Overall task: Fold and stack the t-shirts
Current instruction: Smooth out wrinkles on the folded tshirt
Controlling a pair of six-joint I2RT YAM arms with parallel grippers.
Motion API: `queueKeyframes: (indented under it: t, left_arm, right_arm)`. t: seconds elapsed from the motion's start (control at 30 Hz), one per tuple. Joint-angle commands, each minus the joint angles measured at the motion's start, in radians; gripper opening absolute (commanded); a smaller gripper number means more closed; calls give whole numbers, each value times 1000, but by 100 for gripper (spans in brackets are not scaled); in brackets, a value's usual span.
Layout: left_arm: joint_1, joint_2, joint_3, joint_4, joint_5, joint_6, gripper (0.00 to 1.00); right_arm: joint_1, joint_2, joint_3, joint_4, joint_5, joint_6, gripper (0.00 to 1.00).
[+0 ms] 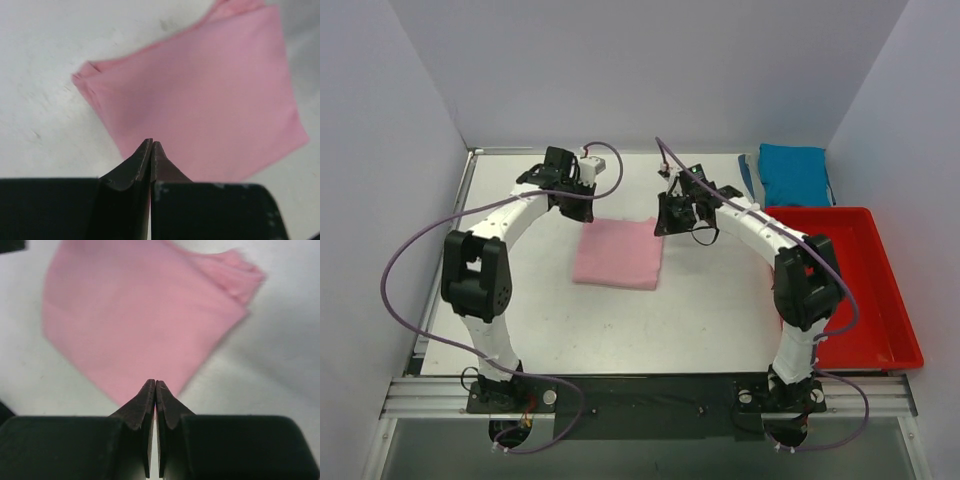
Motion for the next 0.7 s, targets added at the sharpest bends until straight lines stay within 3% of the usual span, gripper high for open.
queueKeyframes:
  t: [0.0,0.17,0.3,0.53,0.67]
  left_arm:
    - [-31,-152,-196,-7,133,-77,9]
    - [-39,-192,-359,39,152,-97,9]
    - [-34,-173,-459,95,121,-107,9]
    - [-19,-178,-477,53,89,-62,9]
    - [-20,-209,-411,-1,172,-31,15]
  right_arm:
    - [109,-77,-131,66,-179,41,0]
    - [162,-67,-308,224,-194,143,0]
    - [156,-39,-408,247,-132,166,0]
    - [101,-126,-520,189,-99,174,0]
    - [67,-232,-488,105,-115,122,2]
